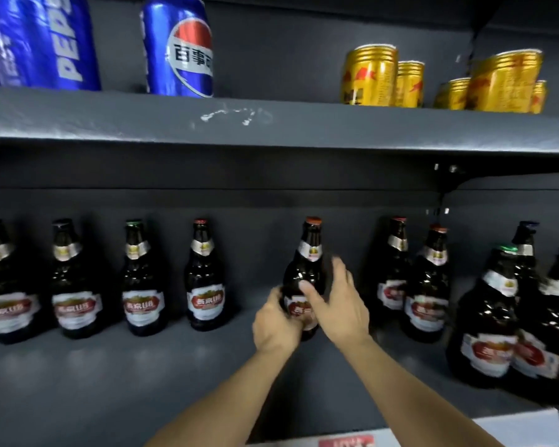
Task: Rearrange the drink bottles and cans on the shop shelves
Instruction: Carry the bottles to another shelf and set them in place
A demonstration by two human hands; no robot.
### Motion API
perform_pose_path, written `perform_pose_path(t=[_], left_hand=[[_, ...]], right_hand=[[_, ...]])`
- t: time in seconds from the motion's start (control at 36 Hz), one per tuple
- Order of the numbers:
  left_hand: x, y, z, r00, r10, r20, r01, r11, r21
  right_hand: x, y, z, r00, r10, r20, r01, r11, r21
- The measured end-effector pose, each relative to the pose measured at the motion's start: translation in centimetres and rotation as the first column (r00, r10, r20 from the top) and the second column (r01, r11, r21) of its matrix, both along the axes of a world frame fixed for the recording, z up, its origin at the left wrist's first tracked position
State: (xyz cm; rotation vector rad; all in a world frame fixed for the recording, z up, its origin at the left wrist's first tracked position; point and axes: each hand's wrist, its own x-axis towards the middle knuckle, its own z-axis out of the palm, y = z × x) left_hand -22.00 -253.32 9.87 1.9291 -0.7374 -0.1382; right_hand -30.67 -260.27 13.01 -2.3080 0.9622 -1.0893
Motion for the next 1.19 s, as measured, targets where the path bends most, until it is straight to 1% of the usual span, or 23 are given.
perform_pose_path(t=[0.03, 0.08, 0.17, 0.22, 0.28, 0.33, 0.44, 0.56, 0.64, 0.72, 0.75, 0.86, 0.94, 1.06, 1.11, 1.19], left_hand=[[1.1, 0.3, -0.1, 1.000, 0.026, -0.010, -0.026, 1.000, 0.002], [3.1, 0.6, -0.4, 0.997, 0.071, -0.029, -0.071, 0.998, -0.001], [5.4, 0.7, -1.0, 0.992, 0.110, -0.062, -0.111, 0.994, -0.009], [6.3, 0.4, -1.4, 0.990, 0.122, -0.071, -0.123, 0.992, -0.017], [6.9, 0.1, -1.8, 0.990, 0.122, -0.075, -0.124, 0.992, -0.021], [7.3, -0.3, -2.0, 0.991, 0.117, -0.069, -0.119, 0.992, -0.029], [7.7, -0.8, -2.1, 0.992, 0.108, -0.067, -0.111, 0.993, -0.038], [8.2, -0.9, -2.2, 0.992, 0.091, -0.083, -0.097, 0.993, -0.069], [8.4, -0.8, -2.4, 0.994, 0.054, -0.099, -0.063, 0.994, -0.088], [8.6, -0.8, -2.6, 0.995, 0.037, -0.097, -0.045, 0.995, -0.091], [8.6, -0.9, -2.6, 0.995, 0.036, -0.097, -0.045, 0.995, -0.090], [8.6, -0.9, -2.8, 0.996, 0.031, -0.082, -0.038, 0.996, -0.086], [8.5, -1.0, -2.8, 0.997, 0.031, -0.068, -0.037, 0.996, -0.081], [8.5, -1.0, -2.9, 0.998, 0.029, -0.063, -0.034, 0.996, -0.083], [8.6, -1.0, -2.9, 0.998, 0.030, -0.060, -0.035, 0.996, -0.088], [8.6, -1.0, -2.9, 0.997, 0.021, -0.076, -0.028, 0.995, -0.095]], right_hand=[[0.5, -0.4, 0.0, 0.999, -0.034, 0.010, 0.034, 0.999, -0.002], [0.9, -1.5, 0.0, 0.977, -0.191, 0.097, 0.194, 0.981, -0.028], [0.5, -4.3, -0.4, 0.864, -0.434, 0.256, 0.471, 0.875, -0.108], [-0.3, -6.1, -0.7, 0.792, -0.519, 0.323, 0.578, 0.808, -0.119], [-1.1, -7.3, -0.9, 0.750, -0.551, 0.366, 0.622, 0.776, -0.105], [-1.4, -8.1, -1.1, 0.743, -0.555, 0.374, 0.627, 0.773, -0.098], [-1.2, -9.1, -0.6, 0.796, -0.506, 0.333, 0.567, 0.815, -0.117], [-0.6, -10.6, 1.3, 0.846, -0.428, 0.319, 0.462, 0.886, -0.037], [0.1, -12.1, 2.0, 0.852, -0.425, 0.305, 0.448, 0.894, -0.007], [0.8, -13.1, 2.3, 0.863, -0.480, 0.160, 0.471, 0.877, 0.092], [0.9, -13.3, 2.3, 0.856, -0.505, 0.112, 0.497, 0.863, 0.093], [1.1, -13.9, 3.1, 0.810, -0.587, -0.005, 0.587, 0.809, 0.017], [1.5, -14.1, 4.2, 0.808, -0.586, -0.062, 0.587, 0.809, -0.009], [2.6, -13.5, 4.3, 0.875, -0.480, -0.071, 0.483, 0.875, 0.036], [2.9, -13.0, 4.3, 0.888, -0.455, -0.062, 0.457, 0.889, 0.019], [3.1, -12.1, 4.6, 0.899, -0.436, -0.039, 0.437, 0.898, 0.048]])
